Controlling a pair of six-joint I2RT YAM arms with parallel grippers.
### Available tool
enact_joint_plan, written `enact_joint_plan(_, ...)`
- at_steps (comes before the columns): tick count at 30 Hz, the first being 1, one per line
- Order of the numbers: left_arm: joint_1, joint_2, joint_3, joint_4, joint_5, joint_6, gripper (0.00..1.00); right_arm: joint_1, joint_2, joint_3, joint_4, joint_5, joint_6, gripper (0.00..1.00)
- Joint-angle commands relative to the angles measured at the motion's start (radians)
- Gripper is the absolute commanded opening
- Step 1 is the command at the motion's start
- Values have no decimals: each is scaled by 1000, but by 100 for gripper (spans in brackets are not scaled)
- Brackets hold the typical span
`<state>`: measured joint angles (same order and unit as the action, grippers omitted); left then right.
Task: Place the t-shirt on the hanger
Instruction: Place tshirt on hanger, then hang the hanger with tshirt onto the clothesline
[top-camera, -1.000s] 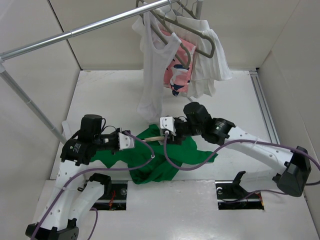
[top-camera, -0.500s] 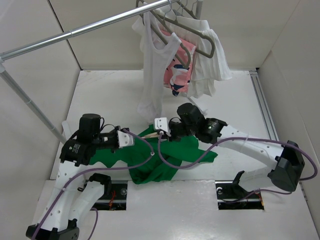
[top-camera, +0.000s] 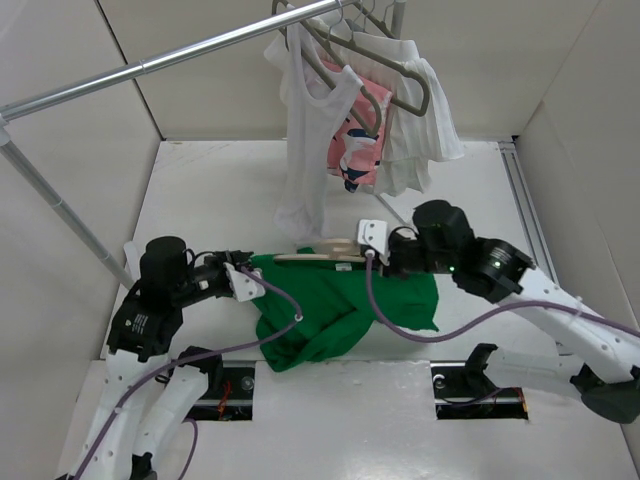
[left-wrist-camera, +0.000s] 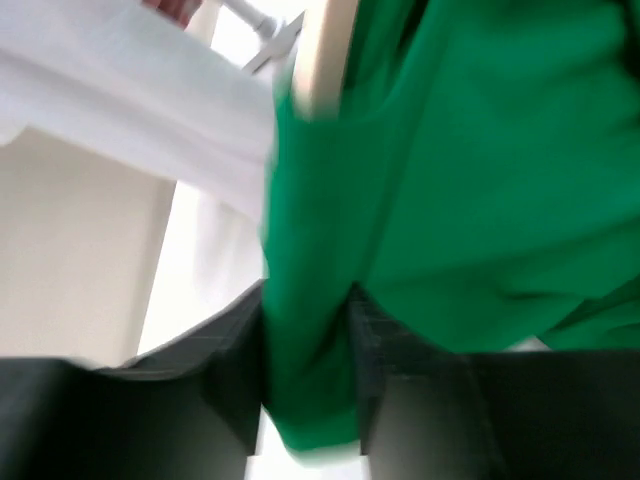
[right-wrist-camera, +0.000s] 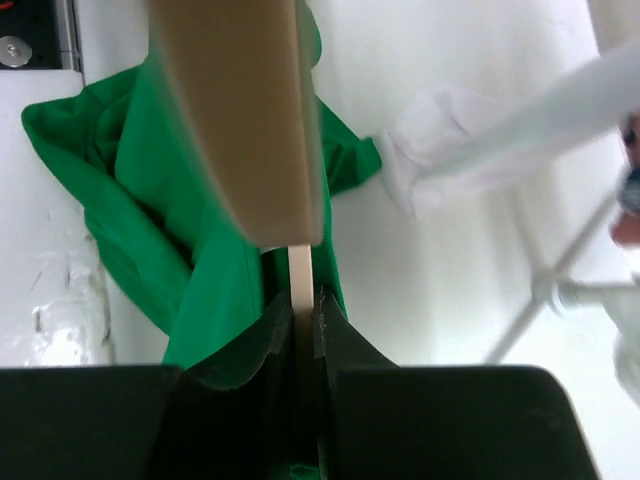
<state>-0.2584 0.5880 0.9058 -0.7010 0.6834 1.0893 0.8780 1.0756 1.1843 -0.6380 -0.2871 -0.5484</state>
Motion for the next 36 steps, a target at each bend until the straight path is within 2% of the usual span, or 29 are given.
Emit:
enact_joint_plan(1, 11, 6, 4, 34, -99, -60, 33, -31, -69, 83, -127, 106, 67, 0)
enact_joint_plan(2, 11, 6, 14, 34, -81, -60, 39, -31, -80, 95, -127, 106, 67, 0)
enact_joint_plan(3, 11, 6, 15, 46, -64, -98, 57, -31, -80, 107, -127, 88, 77, 0)
enact_joint_plan(4, 11, 6, 15, 84, -27, -121, 84, -31, -80, 116, -127, 79, 87, 0)
enact_joint_plan(5, 11, -4, 15, 103, -6, -140, 100, -31, -80, 127, -137, 78, 87, 0)
enact_joint_plan(8, 11, -31, 41, 172, 73, -221, 100, -20, -57, 175, -137, 69, 108, 0)
enact_joint_plan(11, 11, -42, 70, 222, 62, -320, 100, -11, -11, 242, -137, 45, 137, 0)
enact_joint_plan(16, 11, -51, 136, 189, 48, -332, 100, 42, 92, 382, -206, 25, 137, 0)
enact_joint_plan(19, 11, -51, 145, 167, 59, -354, 100, 42, 158, 466, -165, 40, 192, 0)
enact_joint_plan(23, 11, -97, 145, 251, 12, -457, 100, 42, 285, 665, -181, 78, 237, 0)
enact_joint_plan(24, 11, -109, 145, 283, -8, -521, 100, 42, 366, 801, -205, 100, 237, 0)
enact_joint_plan(26, 11, -155, 145, 382, -85, -575, 100, 42, 456, 955, -302, 207, 237, 0)
enact_joint_plan(27, 11, -186, 134, 427, -122, -607, 100, 42, 542, 1101, -322, 233, 237, 0)
enact_joint_plan(31, 11, -232, 134, 452, -172, -628, 100, -20, 712, 1373, -336, 217, 237, 0)
enact_joint_plan(33, 11, -243, 134, 422, -182, -615, 100, -54, 748, 1428, -281, 216, 268, 0)
enact_joint_plan(36, 11, -252, 134, 365, -200, -615, 100, -102, 748, 1398, -168, 248, 330, 0)
